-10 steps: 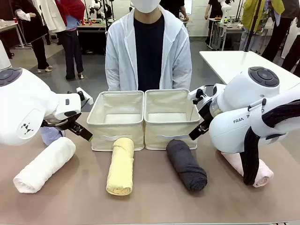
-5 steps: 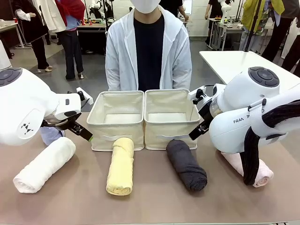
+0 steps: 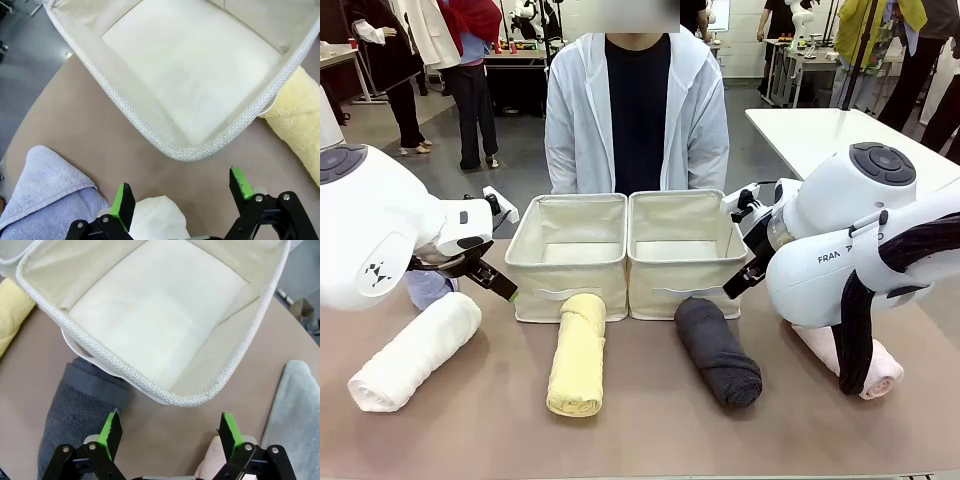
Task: Sort the towels based on their folding style.
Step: Pick up one triangle-folded towel and place it in the left Fabric basket.
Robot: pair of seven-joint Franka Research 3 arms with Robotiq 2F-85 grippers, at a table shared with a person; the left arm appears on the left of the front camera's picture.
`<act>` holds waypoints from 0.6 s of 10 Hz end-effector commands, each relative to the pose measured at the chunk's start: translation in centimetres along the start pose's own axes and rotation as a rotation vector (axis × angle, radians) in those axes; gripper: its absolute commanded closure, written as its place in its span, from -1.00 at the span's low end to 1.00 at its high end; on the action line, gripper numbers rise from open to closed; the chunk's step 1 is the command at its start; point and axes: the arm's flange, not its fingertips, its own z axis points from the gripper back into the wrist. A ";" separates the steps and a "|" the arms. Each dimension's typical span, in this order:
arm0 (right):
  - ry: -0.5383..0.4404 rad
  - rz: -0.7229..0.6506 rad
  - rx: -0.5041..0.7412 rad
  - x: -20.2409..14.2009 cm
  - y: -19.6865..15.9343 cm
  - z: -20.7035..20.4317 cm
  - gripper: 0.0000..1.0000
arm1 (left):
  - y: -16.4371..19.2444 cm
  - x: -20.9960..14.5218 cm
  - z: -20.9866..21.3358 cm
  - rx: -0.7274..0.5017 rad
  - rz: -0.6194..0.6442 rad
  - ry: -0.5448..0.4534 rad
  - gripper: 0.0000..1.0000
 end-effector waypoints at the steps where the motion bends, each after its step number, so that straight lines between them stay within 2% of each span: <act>1: 0.000 0.000 0.000 0.0 0.0 0.0 -1.00 | 0.0 0.0 0.0 0.000 0.000 0.000 -1.00; 2: 0.000 0.000 0.000 0.0 0.0 0.0 -1.00 | 0.0 0.0 0.0 0.000 0.000 0.000 -1.00; 3: 0.009 -0.006 0.006 1.9 -0.6 4.0 -1.00 | 1.0 1.7 2.9 0.009 -0.039 0.060 -1.00; 4: 0.050 -0.032 0.024 4.7 -1.6 8.3 -1.00 | 2.2 4.7 6.5 -0.037 -0.082 0.091 -1.00; 6: 0.075 -0.093 0.017 9.0 -2.7 15.0 -1.00 | 3.2 9.9 12.5 -0.064 -0.098 0.112 -1.00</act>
